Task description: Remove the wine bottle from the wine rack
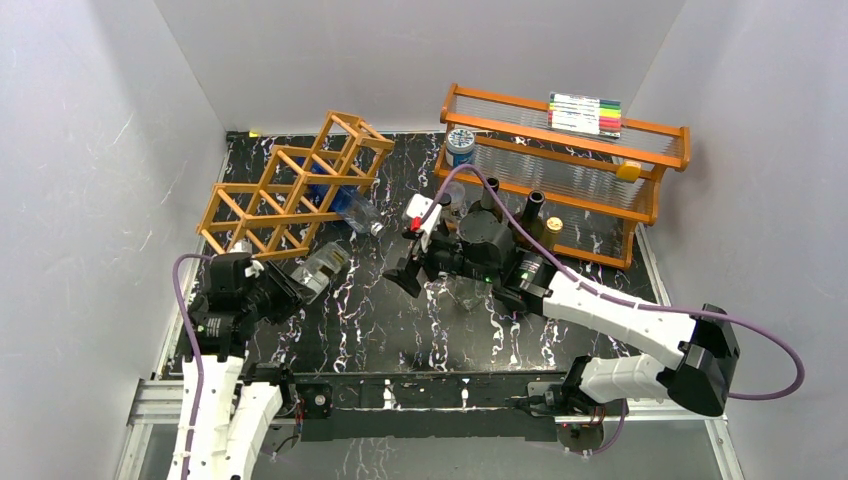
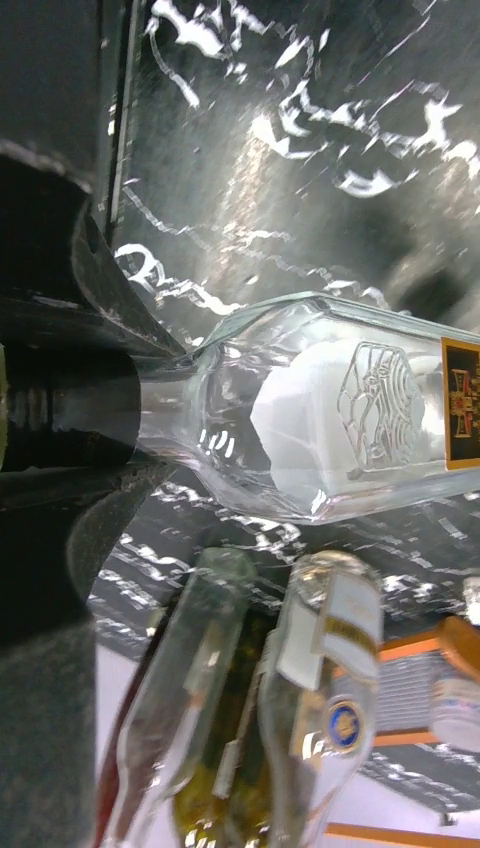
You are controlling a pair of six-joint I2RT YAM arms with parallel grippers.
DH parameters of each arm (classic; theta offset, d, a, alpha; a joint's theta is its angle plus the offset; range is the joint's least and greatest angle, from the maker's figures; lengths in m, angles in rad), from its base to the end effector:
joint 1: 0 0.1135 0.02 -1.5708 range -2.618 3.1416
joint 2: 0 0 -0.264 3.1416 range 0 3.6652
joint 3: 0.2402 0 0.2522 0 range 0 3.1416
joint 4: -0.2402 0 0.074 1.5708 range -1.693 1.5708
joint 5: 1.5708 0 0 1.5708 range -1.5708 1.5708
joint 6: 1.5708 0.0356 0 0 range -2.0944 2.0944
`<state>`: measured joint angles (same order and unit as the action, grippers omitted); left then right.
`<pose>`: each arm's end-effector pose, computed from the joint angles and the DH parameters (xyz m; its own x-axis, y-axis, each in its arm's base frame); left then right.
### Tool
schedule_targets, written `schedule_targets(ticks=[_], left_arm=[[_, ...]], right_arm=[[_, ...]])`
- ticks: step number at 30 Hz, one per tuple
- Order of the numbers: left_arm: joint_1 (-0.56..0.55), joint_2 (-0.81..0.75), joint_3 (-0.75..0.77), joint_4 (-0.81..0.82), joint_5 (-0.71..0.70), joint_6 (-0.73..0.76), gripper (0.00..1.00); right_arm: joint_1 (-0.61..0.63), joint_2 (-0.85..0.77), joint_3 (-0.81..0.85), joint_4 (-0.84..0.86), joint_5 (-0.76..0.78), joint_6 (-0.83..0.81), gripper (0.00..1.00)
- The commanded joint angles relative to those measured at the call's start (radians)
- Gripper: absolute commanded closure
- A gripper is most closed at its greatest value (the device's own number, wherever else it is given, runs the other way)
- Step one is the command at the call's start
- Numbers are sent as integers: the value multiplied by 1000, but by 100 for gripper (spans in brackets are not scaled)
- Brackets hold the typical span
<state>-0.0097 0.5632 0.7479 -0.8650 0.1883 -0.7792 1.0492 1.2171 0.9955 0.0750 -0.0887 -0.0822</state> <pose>0.1112 -0.0077 0.2899 -0.5565 -0.6849 -0.4704 -0.3317 0.7022 -0.6300 0.1413 0.2521 0.3499 0.0020 -0.1607 -0.9870 -0.9102 0.4085 -0.0683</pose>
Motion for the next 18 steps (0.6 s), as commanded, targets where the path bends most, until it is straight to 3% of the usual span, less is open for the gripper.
schedule_targets(ticks=[1, 8, 11, 15, 18], left_arm=[[-6, 2, 112, -79, 126, 4, 100], [-6, 60, 195, -212, 212, 126, 100], [-8, 138, 263, -297, 235, 296, 100], [-63, 144, 302, -340, 230, 346, 100], [-109, 149, 307, -348, 229, 355, 100]], right_arm=[[2, 13, 78, 52, -26, -22, 2], [27, 79, 153, 1, -116, -105, 2], [60, 173, 212, -35, -199, -114, 2], [81, 345, 322, -69, -382, -171, 2], [155, 486, 404, -79, -354, -237, 2]])
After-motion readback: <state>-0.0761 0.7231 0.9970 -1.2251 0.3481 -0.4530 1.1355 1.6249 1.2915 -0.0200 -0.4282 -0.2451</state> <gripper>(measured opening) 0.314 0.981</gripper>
